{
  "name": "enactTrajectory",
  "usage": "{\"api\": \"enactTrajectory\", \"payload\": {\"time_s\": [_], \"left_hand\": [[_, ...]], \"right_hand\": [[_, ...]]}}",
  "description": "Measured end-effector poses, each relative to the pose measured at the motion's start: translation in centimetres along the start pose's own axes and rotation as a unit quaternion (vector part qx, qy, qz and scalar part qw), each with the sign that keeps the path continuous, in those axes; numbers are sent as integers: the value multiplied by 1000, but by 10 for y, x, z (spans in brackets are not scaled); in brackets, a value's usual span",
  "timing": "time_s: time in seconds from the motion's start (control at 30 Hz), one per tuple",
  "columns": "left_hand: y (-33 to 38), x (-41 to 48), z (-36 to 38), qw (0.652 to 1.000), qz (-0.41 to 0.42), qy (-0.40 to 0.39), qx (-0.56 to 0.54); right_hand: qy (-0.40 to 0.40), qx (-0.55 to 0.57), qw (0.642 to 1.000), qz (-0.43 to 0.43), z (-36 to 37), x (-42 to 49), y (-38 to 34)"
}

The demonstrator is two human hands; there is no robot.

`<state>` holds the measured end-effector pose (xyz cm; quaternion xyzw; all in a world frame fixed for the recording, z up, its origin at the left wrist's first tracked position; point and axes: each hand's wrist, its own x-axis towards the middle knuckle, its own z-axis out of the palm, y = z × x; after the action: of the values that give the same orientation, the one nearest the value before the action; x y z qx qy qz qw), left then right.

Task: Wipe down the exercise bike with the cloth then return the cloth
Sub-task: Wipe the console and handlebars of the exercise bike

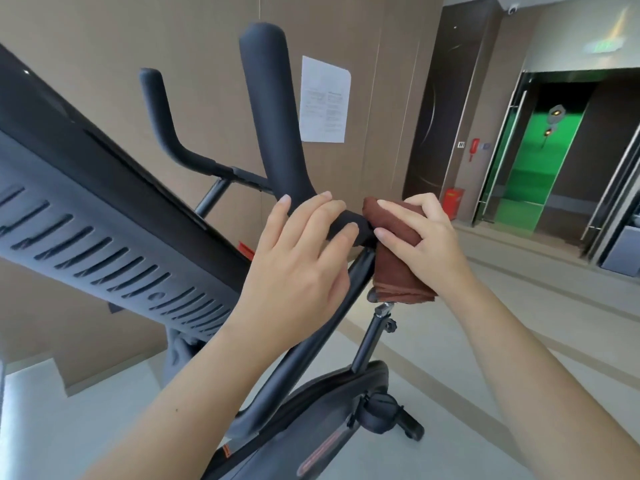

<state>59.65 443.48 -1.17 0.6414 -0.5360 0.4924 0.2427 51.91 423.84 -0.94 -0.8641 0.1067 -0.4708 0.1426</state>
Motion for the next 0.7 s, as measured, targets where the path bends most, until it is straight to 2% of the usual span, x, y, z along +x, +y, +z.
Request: {"api": "enactTrajectory", "payload": {"time_s": [0.23,0.37,0.7], "left_hand": [[30,16,38,998,-35,-47,9],[36,21,54,997,-46,-56,37],[74,35,95,987,-114,-75,79]], "right_hand": [[-48,48,997,-29,-7,9,21],[-44,148,988,26,-11,14,44],[-129,193,972,34,-20,25,100]]}}
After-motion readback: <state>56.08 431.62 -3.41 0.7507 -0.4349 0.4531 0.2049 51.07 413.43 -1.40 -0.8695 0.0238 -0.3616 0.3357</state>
